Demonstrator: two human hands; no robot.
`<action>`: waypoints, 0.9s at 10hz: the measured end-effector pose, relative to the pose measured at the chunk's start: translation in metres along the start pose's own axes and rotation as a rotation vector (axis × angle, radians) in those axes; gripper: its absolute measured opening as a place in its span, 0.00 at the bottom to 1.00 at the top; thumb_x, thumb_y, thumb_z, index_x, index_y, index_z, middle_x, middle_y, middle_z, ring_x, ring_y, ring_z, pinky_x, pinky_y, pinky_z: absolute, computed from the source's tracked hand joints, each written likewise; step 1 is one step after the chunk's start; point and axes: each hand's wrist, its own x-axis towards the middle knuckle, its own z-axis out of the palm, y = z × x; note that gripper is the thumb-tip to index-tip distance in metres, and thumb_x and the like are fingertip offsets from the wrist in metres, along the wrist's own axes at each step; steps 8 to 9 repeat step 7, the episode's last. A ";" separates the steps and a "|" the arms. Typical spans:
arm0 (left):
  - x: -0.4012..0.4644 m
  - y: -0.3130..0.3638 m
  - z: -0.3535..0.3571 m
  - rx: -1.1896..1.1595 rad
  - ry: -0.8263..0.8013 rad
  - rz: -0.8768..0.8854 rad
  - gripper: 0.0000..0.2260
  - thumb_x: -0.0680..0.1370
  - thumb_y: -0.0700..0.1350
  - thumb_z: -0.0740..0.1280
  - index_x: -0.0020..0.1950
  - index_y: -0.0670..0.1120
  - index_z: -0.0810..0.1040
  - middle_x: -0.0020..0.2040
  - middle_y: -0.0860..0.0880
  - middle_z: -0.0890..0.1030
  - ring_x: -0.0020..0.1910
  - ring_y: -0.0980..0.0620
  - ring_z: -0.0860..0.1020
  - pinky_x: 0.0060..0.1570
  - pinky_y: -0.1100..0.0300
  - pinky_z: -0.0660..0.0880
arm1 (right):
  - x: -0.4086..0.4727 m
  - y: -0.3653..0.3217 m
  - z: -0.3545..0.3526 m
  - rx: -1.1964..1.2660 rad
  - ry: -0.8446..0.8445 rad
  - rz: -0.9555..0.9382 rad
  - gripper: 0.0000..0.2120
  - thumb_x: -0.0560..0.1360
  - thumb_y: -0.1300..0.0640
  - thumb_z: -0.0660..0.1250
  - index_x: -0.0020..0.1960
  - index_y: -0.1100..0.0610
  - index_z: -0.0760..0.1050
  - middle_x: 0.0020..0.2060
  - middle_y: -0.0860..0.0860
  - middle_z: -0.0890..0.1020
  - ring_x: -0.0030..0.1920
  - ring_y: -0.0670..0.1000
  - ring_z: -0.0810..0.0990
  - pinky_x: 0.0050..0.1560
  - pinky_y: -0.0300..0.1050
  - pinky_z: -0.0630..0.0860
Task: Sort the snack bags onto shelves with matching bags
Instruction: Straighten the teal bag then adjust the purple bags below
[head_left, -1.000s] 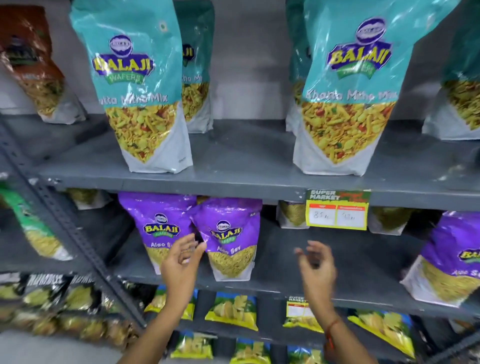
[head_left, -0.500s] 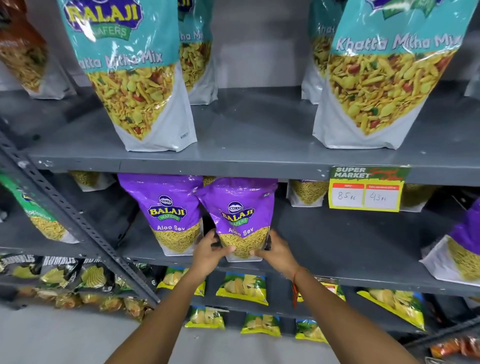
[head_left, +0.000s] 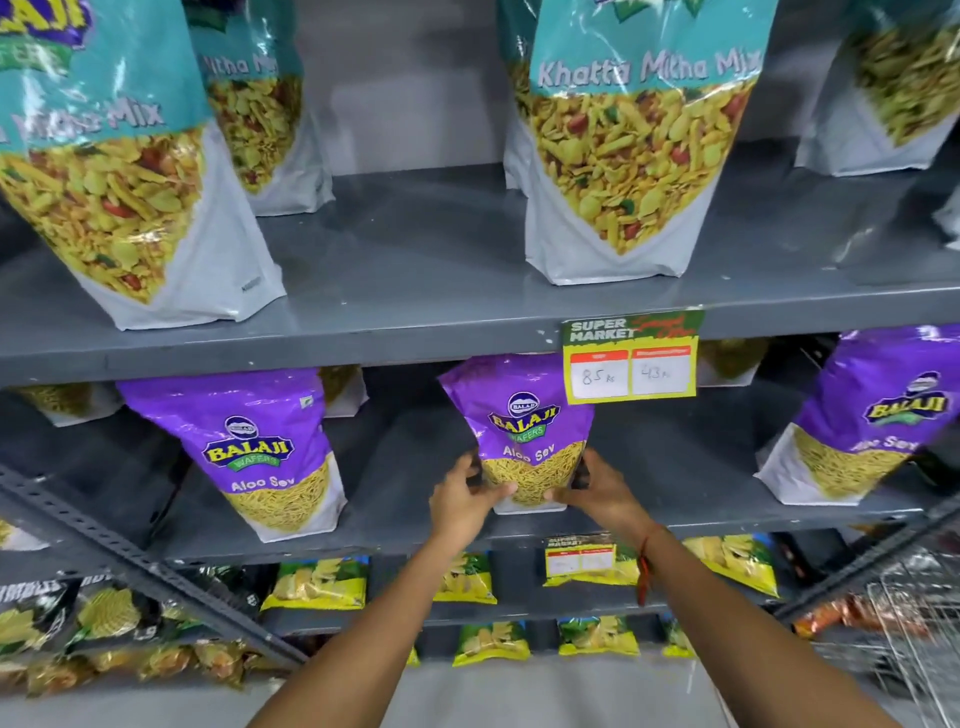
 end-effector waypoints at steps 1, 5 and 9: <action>0.000 0.012 0.020 0.007 -0.018 0.018 0.30 0.65 0.55 0.79 0.64 0.52 0.76 0.59 0.47 0.84 0.56 0.47 0.82 0.59 0.51 0.76 | 0.000 0.010 -0.021 -0.019 0.016 0.024 0.29 0.66 0.57 0.81 0.61 0.51 0.71 0.56 0.53 0.83 0.57 0.55 0.82 0.62 0.57 0.79; -0.002 0.024 0.034 0.017 -0.061 0.027 0.28 0.68 0.53 0.77 0.65 0.49 0.74 0.51 0.53 0.79 0.52 0.50 0.80 0.54 0.57 0.75 | -0.001 0.015 -0.037 0.014 0.000 0.020 0.33 0.65 0.57 0.81 0.64 0.51 0.67 0.60 0.55 0.81 0.62 0.58 0.81 0.62 0.55 0.79; -0.007 0.013 0.040 -0.086 -0.034 0.064 0.32 0.63 0.58 0.78 0.65 0.53 0.73 0.59 0.49 0.83 0.53 0.51 0.83 0.57 0.47 0.80 | -0.022 0.010 -0.023 0.011 0.222 -0.121 0.45 0.57 0.46 0.83 0.67 0.48 0.63 0.64 0.52 0.76 0.64 0.51 0.76 0.63 0.54 0.77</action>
